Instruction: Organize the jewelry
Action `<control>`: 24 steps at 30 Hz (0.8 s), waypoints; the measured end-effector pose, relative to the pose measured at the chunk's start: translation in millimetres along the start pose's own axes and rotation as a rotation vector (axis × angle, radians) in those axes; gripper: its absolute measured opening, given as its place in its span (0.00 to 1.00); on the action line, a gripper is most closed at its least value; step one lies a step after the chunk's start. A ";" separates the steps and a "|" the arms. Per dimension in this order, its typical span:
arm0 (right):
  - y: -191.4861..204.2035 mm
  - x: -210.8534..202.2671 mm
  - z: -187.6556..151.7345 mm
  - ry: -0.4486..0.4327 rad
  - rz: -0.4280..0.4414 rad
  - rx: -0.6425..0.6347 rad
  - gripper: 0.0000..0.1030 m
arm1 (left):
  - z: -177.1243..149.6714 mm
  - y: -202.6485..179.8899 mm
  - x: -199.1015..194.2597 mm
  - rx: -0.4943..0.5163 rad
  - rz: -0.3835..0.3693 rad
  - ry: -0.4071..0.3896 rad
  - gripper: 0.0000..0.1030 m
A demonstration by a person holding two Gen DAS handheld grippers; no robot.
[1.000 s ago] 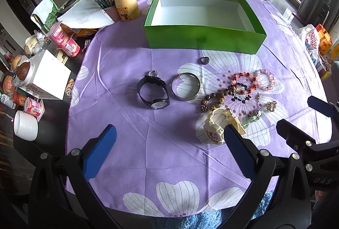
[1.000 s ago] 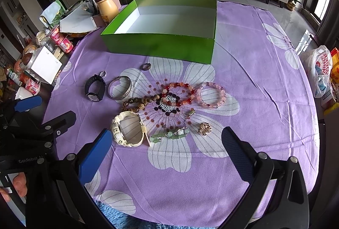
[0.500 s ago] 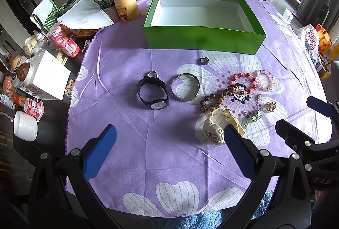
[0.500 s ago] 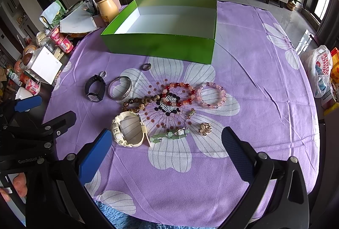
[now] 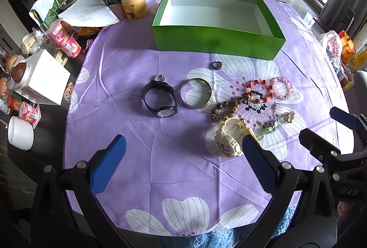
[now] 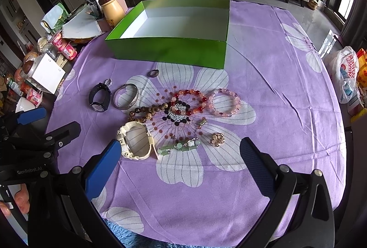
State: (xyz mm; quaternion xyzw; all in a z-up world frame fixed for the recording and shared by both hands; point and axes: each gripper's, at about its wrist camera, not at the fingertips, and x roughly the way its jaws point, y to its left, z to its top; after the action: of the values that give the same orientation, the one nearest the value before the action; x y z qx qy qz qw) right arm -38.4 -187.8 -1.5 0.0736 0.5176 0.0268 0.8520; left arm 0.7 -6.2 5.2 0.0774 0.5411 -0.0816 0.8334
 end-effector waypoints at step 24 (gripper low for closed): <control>-66.5 49.0 -38.2 -0.096 0.078 0.036 0.64 | -28.9 -2.0 74.5 -0.130 -0.128 0.036 0.90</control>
State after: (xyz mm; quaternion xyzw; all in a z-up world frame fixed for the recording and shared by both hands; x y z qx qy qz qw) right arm -51.6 -243.9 -72.1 0.1101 0.4732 0.0470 0.8728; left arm 4.5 -5.8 -74.6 -0.0102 0.5639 -0.0980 0.8199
